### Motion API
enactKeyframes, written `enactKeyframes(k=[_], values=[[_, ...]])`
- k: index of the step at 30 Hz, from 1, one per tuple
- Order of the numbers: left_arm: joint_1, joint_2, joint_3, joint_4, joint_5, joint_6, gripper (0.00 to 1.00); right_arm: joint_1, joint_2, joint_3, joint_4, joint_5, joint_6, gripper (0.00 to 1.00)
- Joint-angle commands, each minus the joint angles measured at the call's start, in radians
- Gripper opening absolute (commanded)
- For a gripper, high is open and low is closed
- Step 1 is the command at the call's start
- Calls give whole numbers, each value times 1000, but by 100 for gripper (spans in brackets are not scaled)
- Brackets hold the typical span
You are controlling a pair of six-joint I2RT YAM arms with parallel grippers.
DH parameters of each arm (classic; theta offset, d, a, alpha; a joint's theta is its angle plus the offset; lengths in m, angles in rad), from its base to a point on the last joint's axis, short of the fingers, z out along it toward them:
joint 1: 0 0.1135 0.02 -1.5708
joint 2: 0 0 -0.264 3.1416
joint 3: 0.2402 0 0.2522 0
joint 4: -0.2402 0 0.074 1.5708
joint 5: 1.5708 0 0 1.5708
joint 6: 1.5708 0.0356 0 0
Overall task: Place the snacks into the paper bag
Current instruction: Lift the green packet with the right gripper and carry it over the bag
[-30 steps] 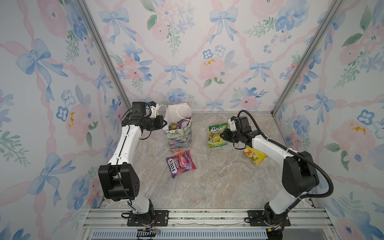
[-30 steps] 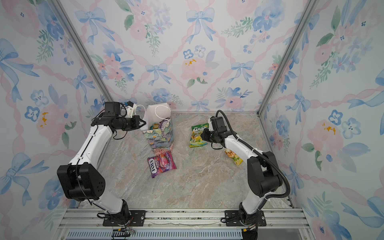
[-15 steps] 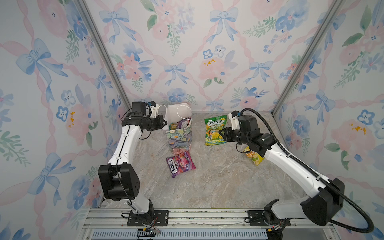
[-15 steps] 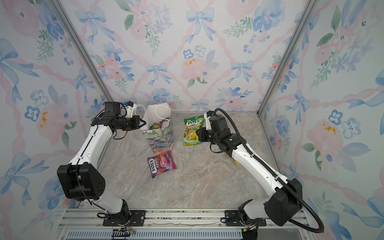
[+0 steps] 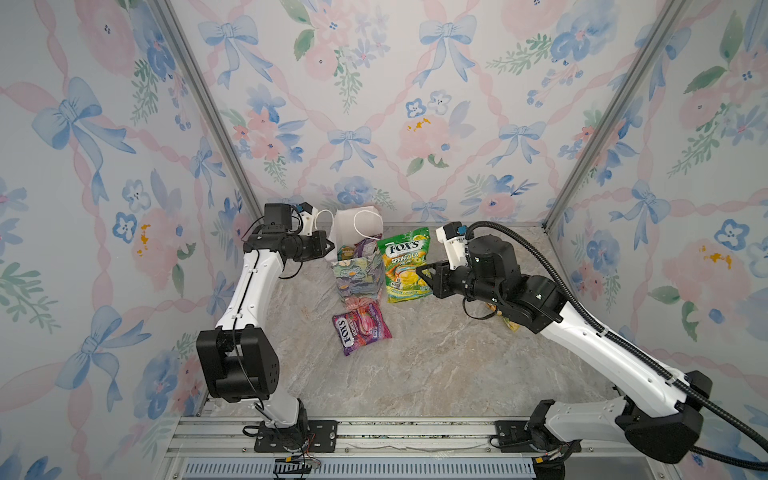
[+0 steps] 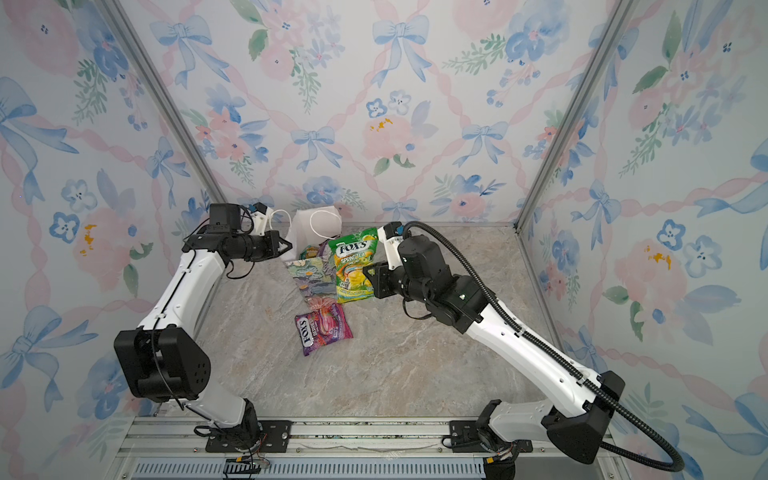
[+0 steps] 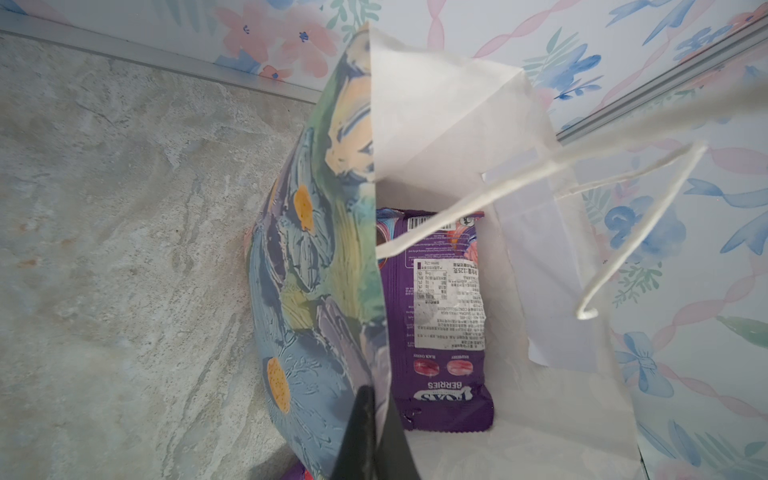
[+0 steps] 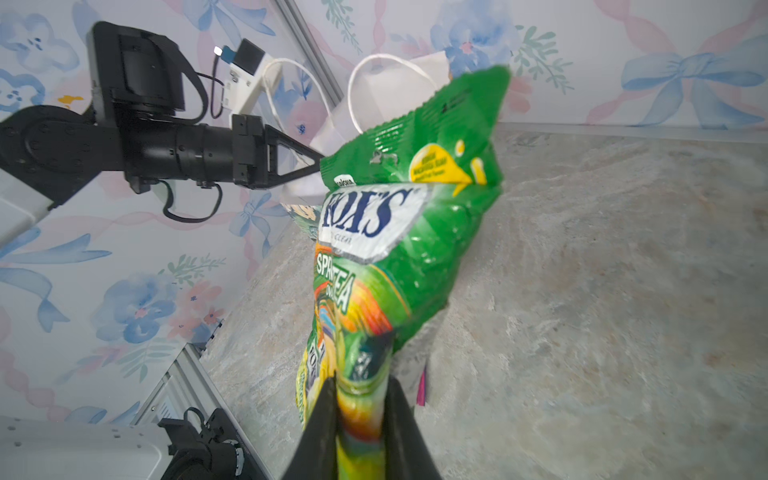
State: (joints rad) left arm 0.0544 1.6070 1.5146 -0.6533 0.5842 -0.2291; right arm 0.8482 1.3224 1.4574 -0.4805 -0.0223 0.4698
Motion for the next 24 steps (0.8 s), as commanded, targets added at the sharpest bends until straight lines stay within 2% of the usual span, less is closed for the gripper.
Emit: enactKeyframes(k=[1, 14, 24], values=[[7, -13, -9, 3, 22, 4, 0, 43, 62, 109, 29, 21, -43, 0], [8, -15, -7, 2, 28, 2, 0, 65, 380, 499, 15, 48, -134, 0], [7, -19, -7, 2, 26, 4, 0, 71, 638, 835, -52, 137, -217, 0]])
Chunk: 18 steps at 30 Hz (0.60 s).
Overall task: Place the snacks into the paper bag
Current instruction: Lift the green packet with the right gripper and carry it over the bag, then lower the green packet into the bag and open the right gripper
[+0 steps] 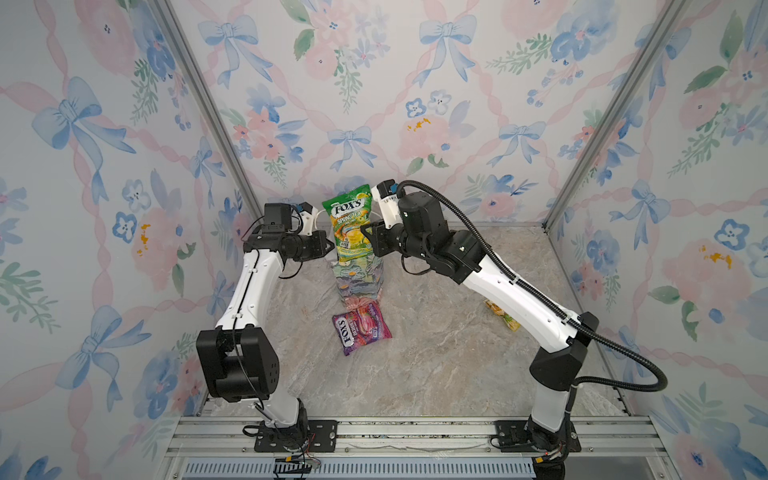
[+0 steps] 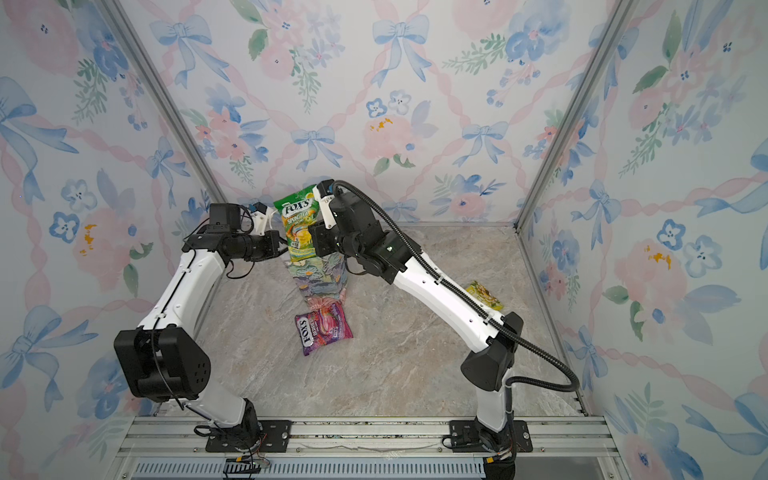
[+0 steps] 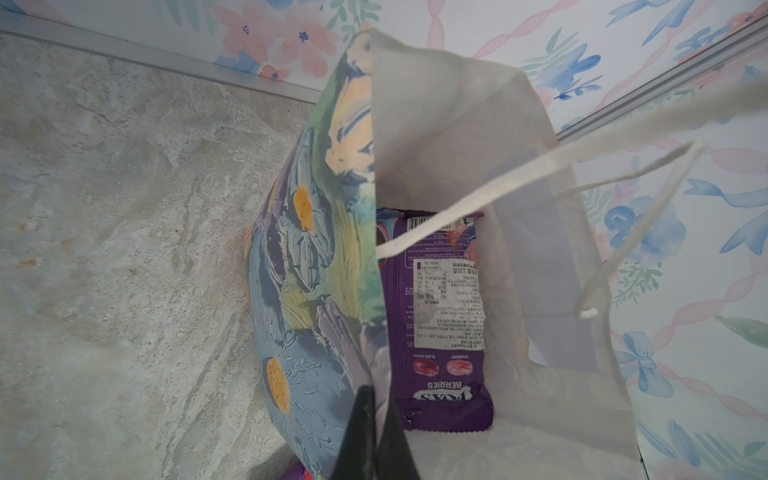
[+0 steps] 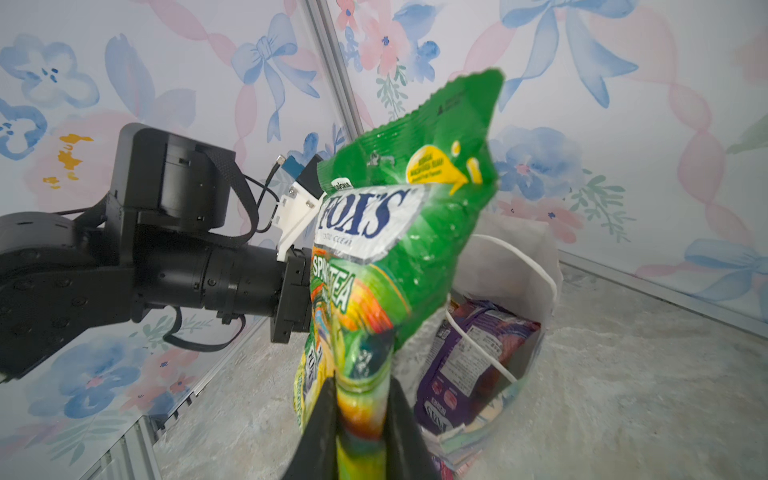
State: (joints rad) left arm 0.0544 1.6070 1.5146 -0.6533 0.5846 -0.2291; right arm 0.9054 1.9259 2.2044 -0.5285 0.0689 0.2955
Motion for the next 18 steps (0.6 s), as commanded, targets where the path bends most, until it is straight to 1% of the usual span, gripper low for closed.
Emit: enactKeyframes(k=[1, 6, 13, 18], values=[[7, -19, -8, 3, 27, 4, 0, 14, 61, 122, -14, 55, -52, 0], [7, -19, -8, 3, 27, 4, 0, 15, 167, 255, -57, 120, -99, 0], [8, -18, -7, 3, 25, 4, 0, 20, 258, 373, -92, 252, -188, 0], [7, -16, -8, 3, 24, 4, 0, 42, 282, 380, -90, 374, -283, 0]])
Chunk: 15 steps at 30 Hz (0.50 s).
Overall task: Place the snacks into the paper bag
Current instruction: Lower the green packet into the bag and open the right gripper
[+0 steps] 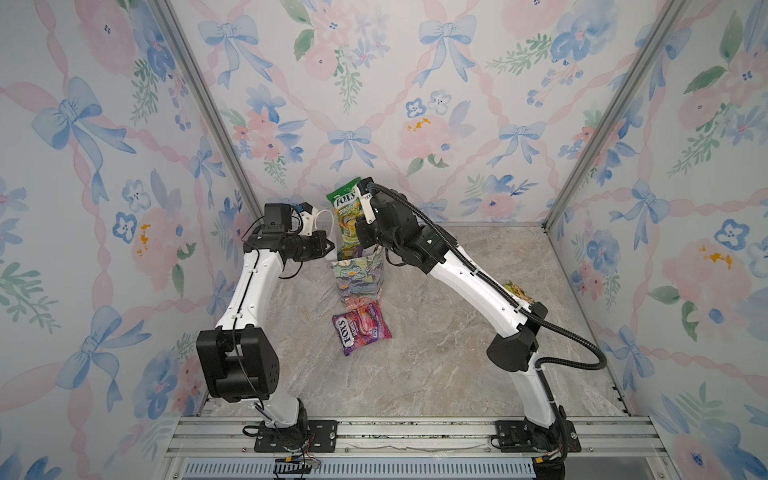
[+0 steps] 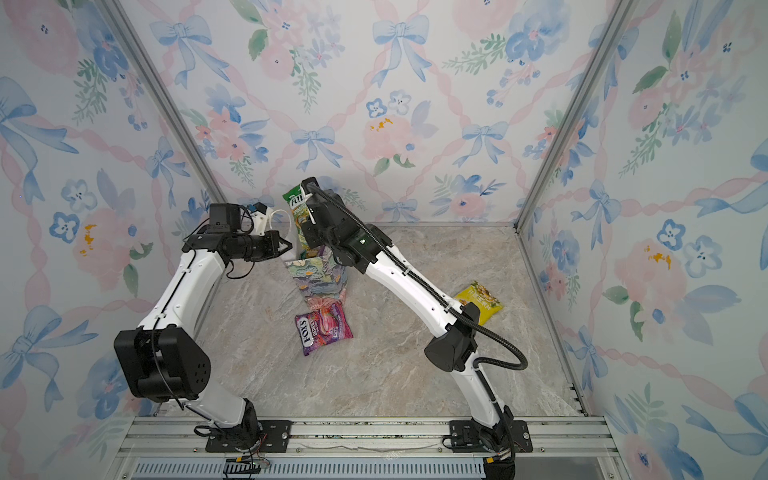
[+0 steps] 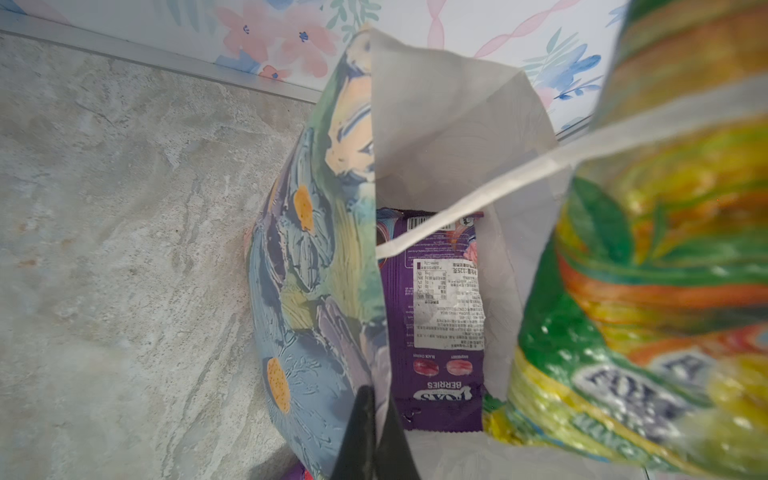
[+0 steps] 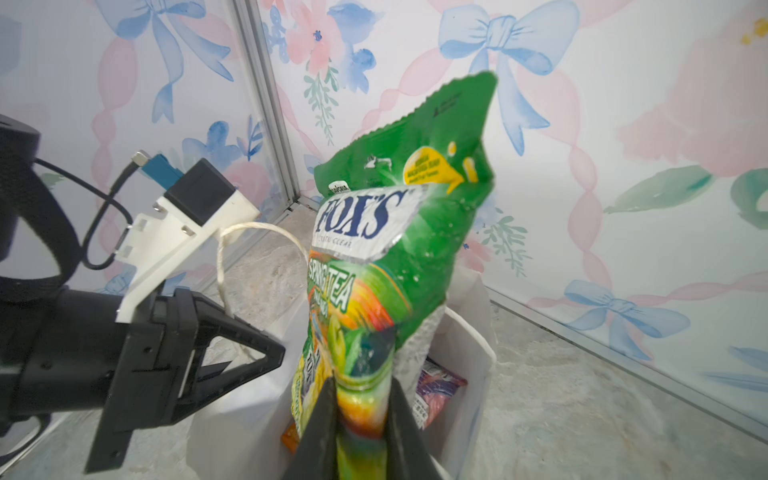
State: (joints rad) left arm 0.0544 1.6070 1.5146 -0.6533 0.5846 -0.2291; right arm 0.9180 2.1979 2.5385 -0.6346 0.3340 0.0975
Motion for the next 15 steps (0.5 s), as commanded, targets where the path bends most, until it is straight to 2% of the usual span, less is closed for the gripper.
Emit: enactKeyframes(k=[1, 8, 15], values=[[7, -17, -8, 3, 24, 3, 0, 37, 15, 46, 20, 135, -102, 0], [7, -15, -9, 3, 24, 4, 0, 65, 59, 47, 29, 195, -171, 0], [7, -12, -8, 3, 26, 4, 0, 70, 100, 66, 5, 148, -121, 0]])
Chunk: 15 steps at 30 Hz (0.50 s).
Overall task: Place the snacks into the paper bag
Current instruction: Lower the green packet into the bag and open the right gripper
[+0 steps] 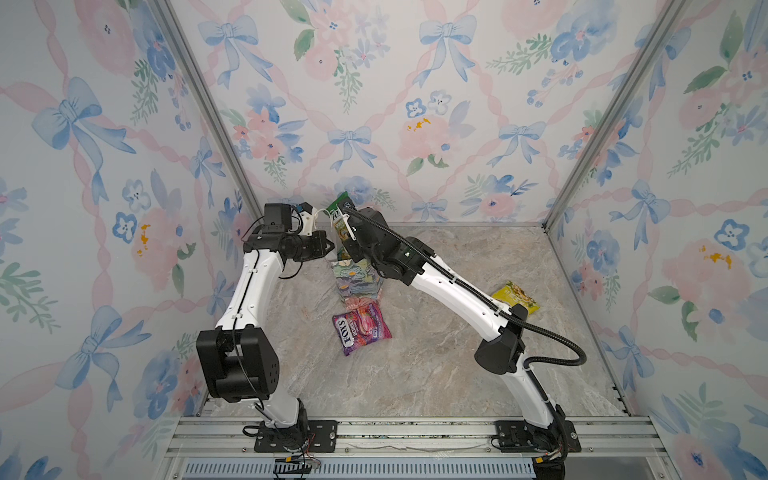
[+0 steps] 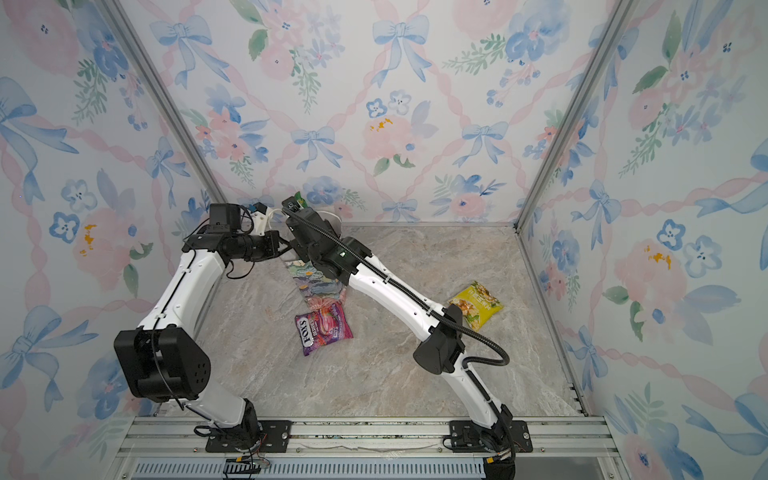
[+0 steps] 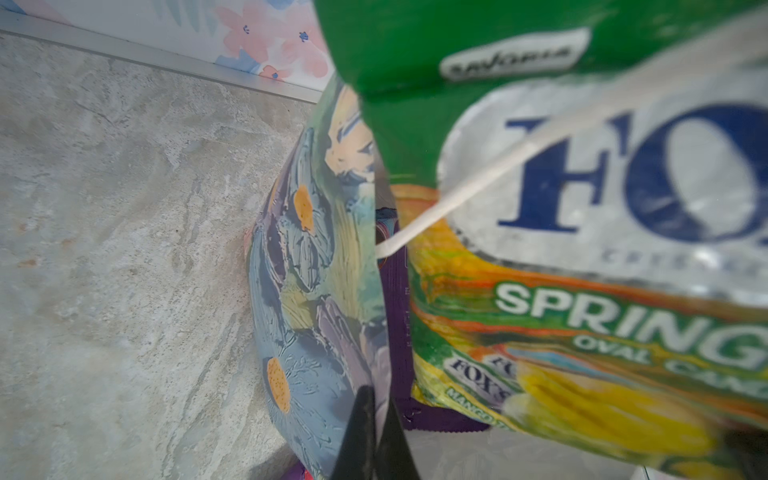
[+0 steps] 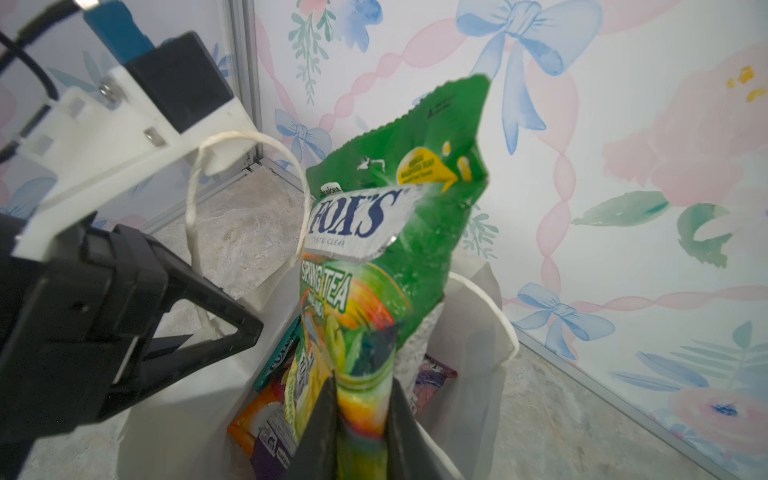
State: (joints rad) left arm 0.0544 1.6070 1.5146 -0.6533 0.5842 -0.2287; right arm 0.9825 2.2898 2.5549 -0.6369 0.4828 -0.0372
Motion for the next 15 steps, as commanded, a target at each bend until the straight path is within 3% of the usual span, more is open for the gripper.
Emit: enactKeyframes(k=[1, 10, 15], values=[[7, -13, -8, 3, 25, 3, 0, 4, 12, 51, 4, -11, 24, 0], [8, -15, -8, 3, 26, 5, 0, -21, 11, 40, -13, -23, 115, 0], [12, -14, -8, 3, 27, 5, 0, -35, -63, -67, 48, -2, 116, 0]])
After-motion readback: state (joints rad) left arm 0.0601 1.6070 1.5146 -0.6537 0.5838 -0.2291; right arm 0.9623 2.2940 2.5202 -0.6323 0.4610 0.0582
